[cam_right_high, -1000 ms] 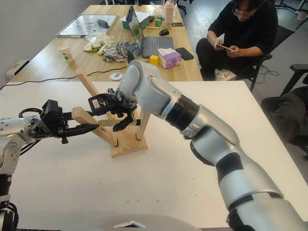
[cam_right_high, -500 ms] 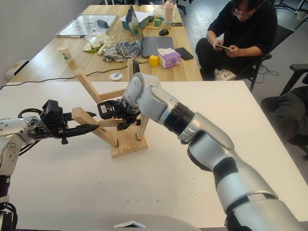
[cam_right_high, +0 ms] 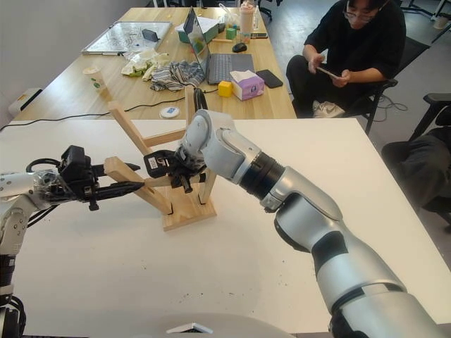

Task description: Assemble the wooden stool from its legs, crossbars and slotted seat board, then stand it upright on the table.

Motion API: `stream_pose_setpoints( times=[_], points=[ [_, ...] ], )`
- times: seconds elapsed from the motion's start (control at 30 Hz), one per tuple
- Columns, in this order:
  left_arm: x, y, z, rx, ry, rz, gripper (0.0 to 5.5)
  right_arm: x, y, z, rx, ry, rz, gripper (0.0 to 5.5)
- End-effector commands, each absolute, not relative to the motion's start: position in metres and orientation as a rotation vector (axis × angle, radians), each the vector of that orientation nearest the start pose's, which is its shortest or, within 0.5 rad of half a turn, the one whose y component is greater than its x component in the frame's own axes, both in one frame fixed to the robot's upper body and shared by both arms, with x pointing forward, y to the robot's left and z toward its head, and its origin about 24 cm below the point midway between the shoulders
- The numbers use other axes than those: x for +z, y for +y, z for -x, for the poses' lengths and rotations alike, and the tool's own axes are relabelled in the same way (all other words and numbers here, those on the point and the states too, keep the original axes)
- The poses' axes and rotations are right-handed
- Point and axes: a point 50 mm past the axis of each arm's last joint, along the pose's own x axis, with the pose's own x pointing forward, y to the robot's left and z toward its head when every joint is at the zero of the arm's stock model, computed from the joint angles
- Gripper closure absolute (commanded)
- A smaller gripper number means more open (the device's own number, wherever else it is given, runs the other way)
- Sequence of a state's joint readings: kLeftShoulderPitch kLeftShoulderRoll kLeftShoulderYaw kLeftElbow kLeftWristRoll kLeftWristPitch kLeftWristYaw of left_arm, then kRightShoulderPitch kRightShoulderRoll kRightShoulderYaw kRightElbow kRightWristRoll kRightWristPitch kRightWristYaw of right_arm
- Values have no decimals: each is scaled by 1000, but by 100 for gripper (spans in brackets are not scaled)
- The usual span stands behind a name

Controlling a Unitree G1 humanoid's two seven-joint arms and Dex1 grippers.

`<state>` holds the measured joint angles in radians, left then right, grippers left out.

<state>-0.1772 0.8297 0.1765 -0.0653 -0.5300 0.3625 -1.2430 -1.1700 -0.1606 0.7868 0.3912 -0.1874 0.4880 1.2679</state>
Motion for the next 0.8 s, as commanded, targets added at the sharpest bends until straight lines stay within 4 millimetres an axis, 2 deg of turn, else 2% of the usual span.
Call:
stream_pose_setpoints(
  times=[0.03, 0.33, 0.63, 0.8],
  points=[
    [157, 260, -245, -1121, 183, -251, 347, 157, 25, -314, 1574, 421, 1197, 488],
    [158, 255, -238, -1156, 157, -254, 347, 139, 18, -322, 1520, 476, 1237, 488],
    [154, 256, -238, -1166, 130, -254, 347, 113, 14, -318, 1534, 543, 1313, 488],
    [152, 253, -239, -1170, 122, -260, 347, 99, 20, -312, 1554, 564, 1335, 488]
  ],
)
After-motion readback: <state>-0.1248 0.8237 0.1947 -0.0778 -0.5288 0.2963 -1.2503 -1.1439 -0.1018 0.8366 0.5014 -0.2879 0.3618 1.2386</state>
